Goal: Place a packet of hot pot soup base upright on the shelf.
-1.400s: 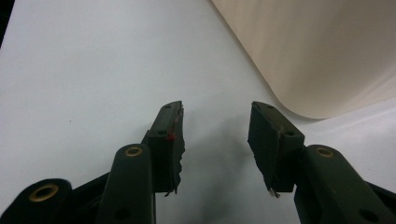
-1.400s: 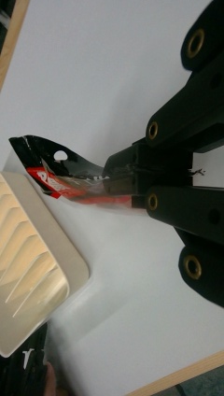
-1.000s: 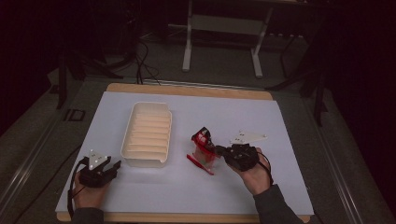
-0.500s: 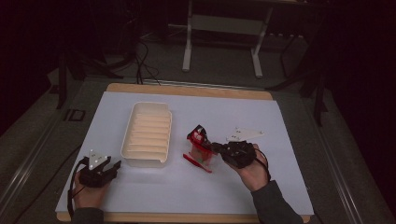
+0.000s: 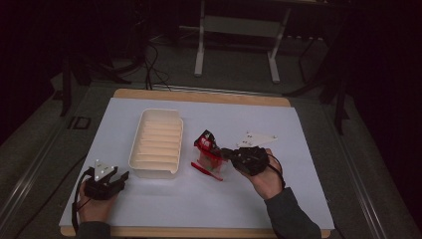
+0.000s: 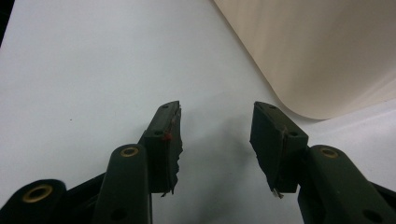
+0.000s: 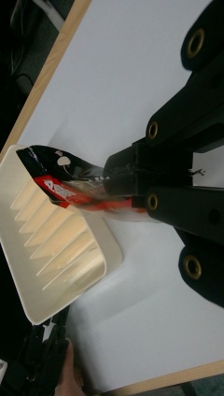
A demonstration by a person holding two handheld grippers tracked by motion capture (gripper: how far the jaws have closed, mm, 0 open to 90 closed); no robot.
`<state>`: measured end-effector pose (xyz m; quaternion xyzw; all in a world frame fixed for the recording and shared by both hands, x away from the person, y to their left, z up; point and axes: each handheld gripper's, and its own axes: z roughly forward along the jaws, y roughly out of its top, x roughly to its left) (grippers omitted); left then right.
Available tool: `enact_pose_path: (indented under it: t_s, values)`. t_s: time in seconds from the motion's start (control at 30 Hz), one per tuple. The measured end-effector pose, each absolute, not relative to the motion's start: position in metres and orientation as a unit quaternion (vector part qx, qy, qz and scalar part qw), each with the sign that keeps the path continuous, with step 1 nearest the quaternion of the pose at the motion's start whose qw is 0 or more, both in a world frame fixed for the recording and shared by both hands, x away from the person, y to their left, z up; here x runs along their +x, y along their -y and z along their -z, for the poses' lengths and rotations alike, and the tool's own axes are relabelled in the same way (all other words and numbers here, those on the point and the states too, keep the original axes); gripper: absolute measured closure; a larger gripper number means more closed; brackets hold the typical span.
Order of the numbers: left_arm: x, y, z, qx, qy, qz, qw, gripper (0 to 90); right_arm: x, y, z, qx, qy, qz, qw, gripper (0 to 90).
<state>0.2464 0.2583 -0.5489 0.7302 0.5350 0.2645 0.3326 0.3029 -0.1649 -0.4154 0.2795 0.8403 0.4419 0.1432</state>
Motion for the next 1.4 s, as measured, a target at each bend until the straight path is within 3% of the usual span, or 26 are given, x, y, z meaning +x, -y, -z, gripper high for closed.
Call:
enact_pose_path:
  t_s: [1.4]
  values:
    - [0.247,-0.259,0.549,0.731,-0.535,-0.263,0.333,54.1,0.320,0.126,0.394,0.223,-0.845,-0.462,0.150,90.0]
